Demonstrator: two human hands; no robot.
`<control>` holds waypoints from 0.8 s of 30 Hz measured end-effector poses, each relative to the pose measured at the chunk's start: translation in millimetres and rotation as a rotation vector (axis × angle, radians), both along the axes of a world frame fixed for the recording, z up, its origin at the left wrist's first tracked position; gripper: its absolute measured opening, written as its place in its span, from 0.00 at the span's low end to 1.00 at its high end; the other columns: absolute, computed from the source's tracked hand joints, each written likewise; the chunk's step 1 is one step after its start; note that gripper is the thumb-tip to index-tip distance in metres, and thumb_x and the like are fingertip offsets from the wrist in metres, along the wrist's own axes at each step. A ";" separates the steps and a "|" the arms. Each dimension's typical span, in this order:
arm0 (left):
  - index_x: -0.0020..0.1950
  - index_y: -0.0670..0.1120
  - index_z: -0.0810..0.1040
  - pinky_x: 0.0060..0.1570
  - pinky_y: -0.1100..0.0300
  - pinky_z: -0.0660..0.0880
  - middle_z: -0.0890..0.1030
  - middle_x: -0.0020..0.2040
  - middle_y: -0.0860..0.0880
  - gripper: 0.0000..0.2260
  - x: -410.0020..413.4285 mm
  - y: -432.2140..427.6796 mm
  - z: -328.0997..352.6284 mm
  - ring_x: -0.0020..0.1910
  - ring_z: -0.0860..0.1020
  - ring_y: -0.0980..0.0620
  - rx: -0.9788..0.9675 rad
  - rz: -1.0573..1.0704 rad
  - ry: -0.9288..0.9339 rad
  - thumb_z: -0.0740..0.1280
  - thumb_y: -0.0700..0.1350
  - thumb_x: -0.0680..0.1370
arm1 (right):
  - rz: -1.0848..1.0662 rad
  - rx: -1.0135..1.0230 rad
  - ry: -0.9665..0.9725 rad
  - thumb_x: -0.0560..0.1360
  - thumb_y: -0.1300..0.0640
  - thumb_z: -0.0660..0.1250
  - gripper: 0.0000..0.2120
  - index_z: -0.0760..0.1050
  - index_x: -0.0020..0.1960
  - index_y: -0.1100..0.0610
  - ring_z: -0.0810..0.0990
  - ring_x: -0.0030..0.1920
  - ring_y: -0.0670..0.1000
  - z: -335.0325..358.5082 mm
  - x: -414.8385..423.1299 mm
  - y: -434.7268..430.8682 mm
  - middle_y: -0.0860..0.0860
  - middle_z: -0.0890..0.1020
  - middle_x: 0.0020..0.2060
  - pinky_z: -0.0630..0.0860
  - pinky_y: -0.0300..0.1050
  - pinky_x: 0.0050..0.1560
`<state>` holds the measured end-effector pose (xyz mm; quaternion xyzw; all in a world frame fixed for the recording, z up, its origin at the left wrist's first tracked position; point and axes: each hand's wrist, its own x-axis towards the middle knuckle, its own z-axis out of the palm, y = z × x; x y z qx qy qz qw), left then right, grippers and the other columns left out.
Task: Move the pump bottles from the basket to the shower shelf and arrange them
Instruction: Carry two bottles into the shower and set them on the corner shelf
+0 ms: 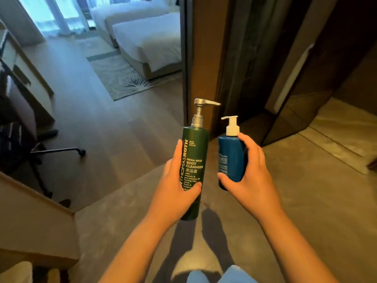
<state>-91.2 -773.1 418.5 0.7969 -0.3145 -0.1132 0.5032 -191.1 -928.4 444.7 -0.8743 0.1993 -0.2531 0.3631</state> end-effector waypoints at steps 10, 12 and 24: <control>0.71 0.72 0.40 0.43 0.70 0.65 0.63 0.57 0.74 0.46 -19.4 -167.0 5.1 0.55 0.64 0.79 -0.009 -0.332 0.000 0.71 0.49 0.69 | -0.346 0.056 -0.055 0.64 0.52 0.77 0.45 0.52 0.71 0.34 0.65 0.56 0.24 -6.1 -79.1 -136.0 0.34 0.62 0.62 0.68 0.21 0.40; 0.71 0.72 0.40 0.43 0.70 0.65 0.61 0.57 0.75 0.46 -14.0 -197.4 -0.8 0.56 0.64 0.80 0.008 -0.384 0.002 0.71 0.49 0.70 | -0.397 0.080 -0.045 0.64 0.52 0.77 0.45 0.52 0.70 0.33 0.63 0.57 0.22 -13.5 -81.0 -159.9 0.34 0.62 0.63 0.67 0.21 0.42; 0.75 0.58 0.47 0.54 0.79 0.62 0.65 0.60 0.77 0.45 74.6 -418.1 0.3 0.58 0.64 0.78 -0.044 -0.604 0.011 0.71 0.38 0.69 | -0.596 0.018 0.054 0.64 0.52 0.78 0.47 0.53 0.73 0.39 0.63 0.56 0.32 -21.9 -8.6 -348.1 0.43 0.64 0.68 0.68 0.19 0.38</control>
